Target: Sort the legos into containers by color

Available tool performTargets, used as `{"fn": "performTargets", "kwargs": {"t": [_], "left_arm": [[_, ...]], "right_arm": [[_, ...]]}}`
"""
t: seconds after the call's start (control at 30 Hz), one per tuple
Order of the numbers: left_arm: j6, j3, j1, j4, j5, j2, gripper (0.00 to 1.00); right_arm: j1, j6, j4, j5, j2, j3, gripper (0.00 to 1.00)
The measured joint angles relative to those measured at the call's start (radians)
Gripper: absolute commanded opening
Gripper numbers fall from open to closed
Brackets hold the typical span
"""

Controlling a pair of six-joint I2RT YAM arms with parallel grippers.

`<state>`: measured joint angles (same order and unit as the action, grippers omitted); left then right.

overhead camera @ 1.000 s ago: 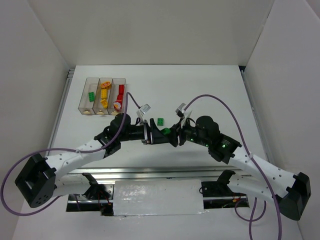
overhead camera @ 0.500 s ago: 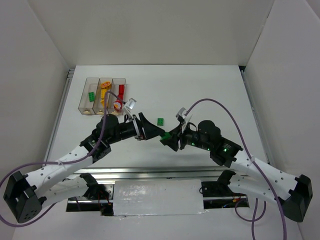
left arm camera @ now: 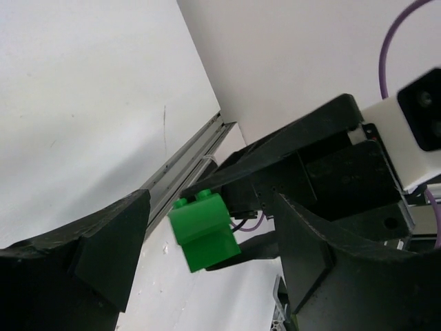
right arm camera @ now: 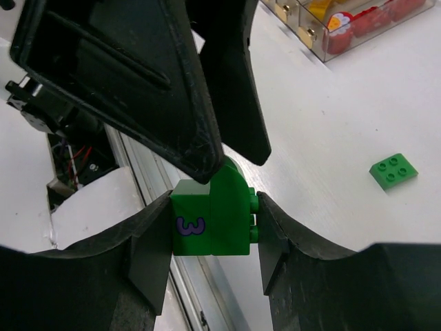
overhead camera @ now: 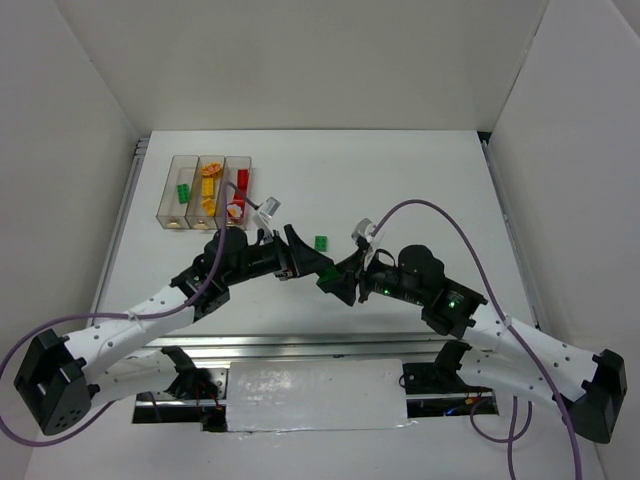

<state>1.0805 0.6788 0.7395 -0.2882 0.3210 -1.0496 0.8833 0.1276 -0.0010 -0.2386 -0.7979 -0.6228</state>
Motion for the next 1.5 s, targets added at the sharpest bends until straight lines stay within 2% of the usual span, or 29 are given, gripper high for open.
{"fn": "performTargets", "kwargs": {"t": [0.2, 0.43, 0.5, 0.53, 0.63, 0.67, 0.73, 0.77, 0.8, 0.83, 0.87, 0.9, 1.13, 1.27, 1.5], "left_arm": [[-0.004, 0.0, 0.011, -0.02, 0.005, -0.015, 0.69], [0.001, 0.0, 0.03, -0.053, 0.012, -0.055, 0.67], [0.004, 0.0, 0.03, -0.073, 0.019, -0.066, 0.63], [0.005, 0.0, 0.03, -0.08, 0.02, -0.072, 0.49], [0.029, 0.004, 0.029, -0.086, 0.011, -0.092, 0.21], [0.026, 0.005, 0.031, -0.085, 0.007, -0.096, 0.01], [0.022, 0.006, 0.027, -0.087, 0.005, -0.105, 0.0], [0.018, 0.006, 0.024, -0.09, 0.006, -0.109, 0.0], [0.016, 0.006, 0.021, -0.093, 0.01, -0.112, 0.0], [0.014, 0.006, 0.018, -0.095, 0.013, -0.114, 0.0], [0.01, 0.006, 0.015, -0.097, 0.018, -0.115, 0.0], [0.003, 0.006, 0.014, -0.102, 0.026, -0.115, 0.0], [-0.082, 0.032, 0.037, -0.235, 0.201, -0.114, 0.0], [-0.145, 0.048, 0.023, -0.302, 0.303, -0.114, 0.0], [-0.315, 0.077, -0.014, -0.313, 0.462, -0.113, 0.0]], "right_arm": [[0.014, -0.011, 0.002, 0.069, -0.02, -0.001, 0.0], [0.021, -0.04, -0.006, 0.108, -0.03, -0.035, 0.0], [0.023, -0.047, -0.006, 0.112, -0.03, -0.036, 0.0], [0.026, -0.051, -0.007, 0.118, -0.03, -0.037, 0.0], [0.032, -0.083, -0.015, 0.147, -0.034, -0.039, 0.0], [0.035, -0.094, -0.015, 0.158, -0.04, -0.039, 0.0], [0.037, -0.095, -0.011, 0.17, -0.053, -0.04, 0.0], [0.038, -0.093, -0.01, 0.175, -0.058, -0.04, 0.09], [0.039, -0.092, -0.01, 0.178, -0.063, -0.043, 0.14], [0.039, -0.092, -0.01, 0.181, -0.069, -0.045, 0.26], [0.039, -0.091, -0.008, 0.182, -0.071, -0.046, 0.74], [0.039, -0.082, -0.005, 0.18, -0.071, -0.046, 0.99], [0.038, -0.002, 0.023, 0.124, -0.012, -0.039, 1.0], [-0.01, 0.048, -0.031, 0.052, 0.036, -0.05, 1.0], [-0.233, 0.169, -0.108, -0.292, 0.127, -0.086, 1.0]]}}
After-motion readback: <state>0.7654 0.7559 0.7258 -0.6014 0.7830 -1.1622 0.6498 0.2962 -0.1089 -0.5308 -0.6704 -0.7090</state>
